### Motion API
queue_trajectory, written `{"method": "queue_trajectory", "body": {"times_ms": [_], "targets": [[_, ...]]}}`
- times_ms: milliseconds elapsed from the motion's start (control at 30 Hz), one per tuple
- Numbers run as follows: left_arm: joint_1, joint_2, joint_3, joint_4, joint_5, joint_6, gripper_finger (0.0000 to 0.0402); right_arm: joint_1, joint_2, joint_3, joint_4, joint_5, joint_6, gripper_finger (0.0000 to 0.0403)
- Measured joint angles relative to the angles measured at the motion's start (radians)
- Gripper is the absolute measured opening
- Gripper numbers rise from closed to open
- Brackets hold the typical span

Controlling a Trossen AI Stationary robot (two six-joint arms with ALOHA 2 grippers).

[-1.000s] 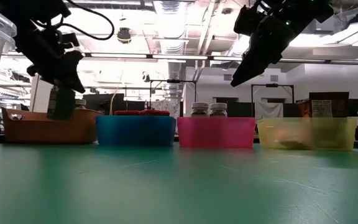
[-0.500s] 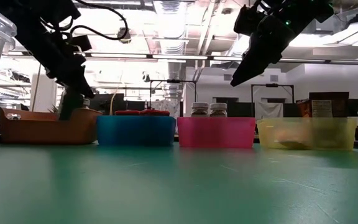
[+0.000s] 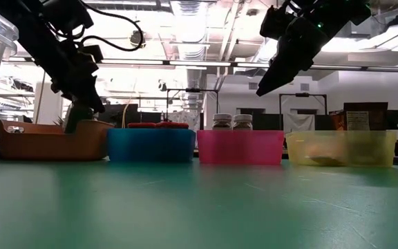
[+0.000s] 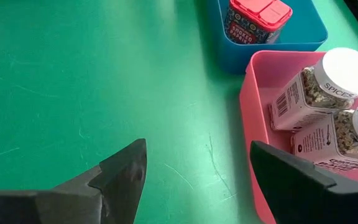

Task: Sort spices by type
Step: Put the green seasoning bottle into the orange bin, then return to Home Position

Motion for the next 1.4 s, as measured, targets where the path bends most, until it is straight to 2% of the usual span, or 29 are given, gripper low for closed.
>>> {"method": "queue_trajectory", "body": {"times_ms": [233,500,667,833,967,1133,1300,1400], "targets": [[0.004,0.0,0.001,-0.022,-0.006,0.004,0.0224,0.0,0.0,0.0,0.0,0.0,-0.003,0.0313],[0.004,0.0,0.02,0.004,-0.012,0.076,0.0226,0.0,0.0,0.0,-0.001,0.0,-0.002,0.0313],[0.004,-0.001,0.082,0.004,-0.071,0.156,0.0226,0.0,0.0,0.0,-0.001,0.0,-0.002,0.0313],[-0.028,-0.002,0.114,0.072,-0.04,0.219,0.0226,0.0,-0.01,-0.021,0.035,0.001,-0.075,0.0313],[-0.096,-0.008,0.081,0.188,0.022,0.277,0.0226,-0.028,-0.082,-0.128,0.175,0.001,-0.113,0.0306],[-0.189,-0.008,0.036,0.282,0.025,0.304,0.0226,-0.096,-0.226,-0.243,0.188,0.007,-0.051,0.0302],[-0.256,-0.035,-0.083,0.439,0.025,0.302,0.0226,-0.102,-0.402,-0.339,0.217,0.008,-0.002,0.0302],[-0.269,-0.07,-0.161,0.52,0.022,0.273,0.0226,-0.085,-0.513,-0.397,0.23,0.045,0.009,0.0302]]}}
